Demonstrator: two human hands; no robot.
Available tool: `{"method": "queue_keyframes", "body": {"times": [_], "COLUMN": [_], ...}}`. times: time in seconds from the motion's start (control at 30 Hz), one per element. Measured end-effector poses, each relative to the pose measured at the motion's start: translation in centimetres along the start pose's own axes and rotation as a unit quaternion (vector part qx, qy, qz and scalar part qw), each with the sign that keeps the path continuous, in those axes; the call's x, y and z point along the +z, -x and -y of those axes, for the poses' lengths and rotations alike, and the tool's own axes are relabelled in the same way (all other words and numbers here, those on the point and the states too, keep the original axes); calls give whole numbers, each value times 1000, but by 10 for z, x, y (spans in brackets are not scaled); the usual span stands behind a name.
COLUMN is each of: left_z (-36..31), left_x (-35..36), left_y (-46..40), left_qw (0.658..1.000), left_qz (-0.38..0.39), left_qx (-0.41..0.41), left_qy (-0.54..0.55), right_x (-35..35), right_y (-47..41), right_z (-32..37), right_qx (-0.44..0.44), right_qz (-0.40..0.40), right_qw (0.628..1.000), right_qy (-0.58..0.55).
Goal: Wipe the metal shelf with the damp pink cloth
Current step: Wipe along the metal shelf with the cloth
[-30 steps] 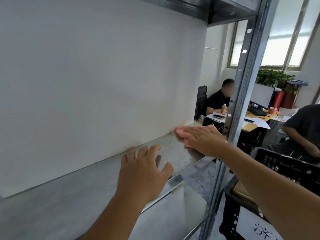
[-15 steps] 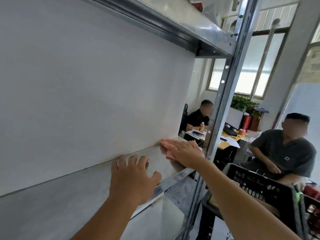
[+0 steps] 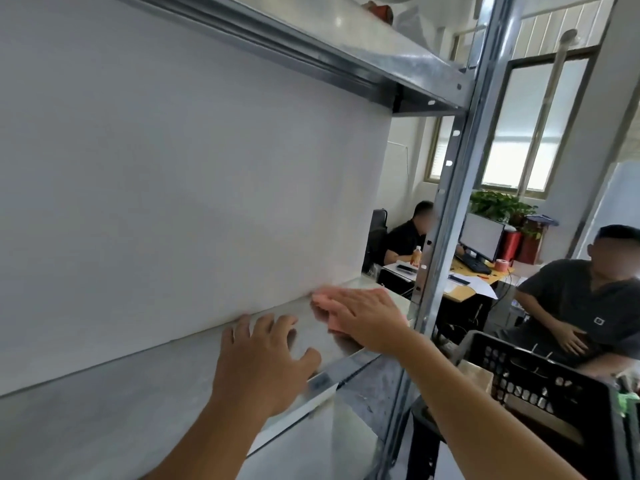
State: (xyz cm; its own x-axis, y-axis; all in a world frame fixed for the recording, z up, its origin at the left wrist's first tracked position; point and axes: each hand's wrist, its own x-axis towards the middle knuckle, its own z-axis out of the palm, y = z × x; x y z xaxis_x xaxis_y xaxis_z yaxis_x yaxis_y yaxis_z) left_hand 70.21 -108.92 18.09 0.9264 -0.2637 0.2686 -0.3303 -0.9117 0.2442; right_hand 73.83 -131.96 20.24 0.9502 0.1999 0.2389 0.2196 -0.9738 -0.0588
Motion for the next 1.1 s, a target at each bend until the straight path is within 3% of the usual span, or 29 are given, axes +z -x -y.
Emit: {"method": "queue_keyframes", "body": {"times": [0.13, 0.33, 0.47, 0.57, 0.73, 0.8, 0.97, 1.1], "left_z": [-1, -3, -4, -2, 16, 27, 59, 81], "left_x": [-2, -6, -13, -17, -29, -35, -52, -65], "left_y": [1, 3, 5, 10, 27, 35, 57, 76], "left_qw": [1000, 1000, 999, 999, 997, 997, 995, 993], "left_qz": [2, 22, 33, 46, 69, 75, 93, 109], "left_qx": [-3, -10, -6, 1, 16, 25, 37, 37], "left_qy": [-11, 4, 6, 11, 21, 14, 1, 14], "right_x": [-4, -8, 7, 1, -6, -2, 0, -2], "right_y": [20, -26, 2, 9, -3, 2, 29, 18], "right_z": [14, -54, 8, 20, -3, 25, 97, 79], "right_qx": [-84, -7, -65, -106, 37, 31, -80, 17], "right_qz": [13, 67, 18, 26, 40, 39, 51, 37], "right_qw": [995, 997, 997, 991, 998, 999, 995, 999], "right_qy": [-58, 23, -23, -72, -21, -1, -14, -19]}}
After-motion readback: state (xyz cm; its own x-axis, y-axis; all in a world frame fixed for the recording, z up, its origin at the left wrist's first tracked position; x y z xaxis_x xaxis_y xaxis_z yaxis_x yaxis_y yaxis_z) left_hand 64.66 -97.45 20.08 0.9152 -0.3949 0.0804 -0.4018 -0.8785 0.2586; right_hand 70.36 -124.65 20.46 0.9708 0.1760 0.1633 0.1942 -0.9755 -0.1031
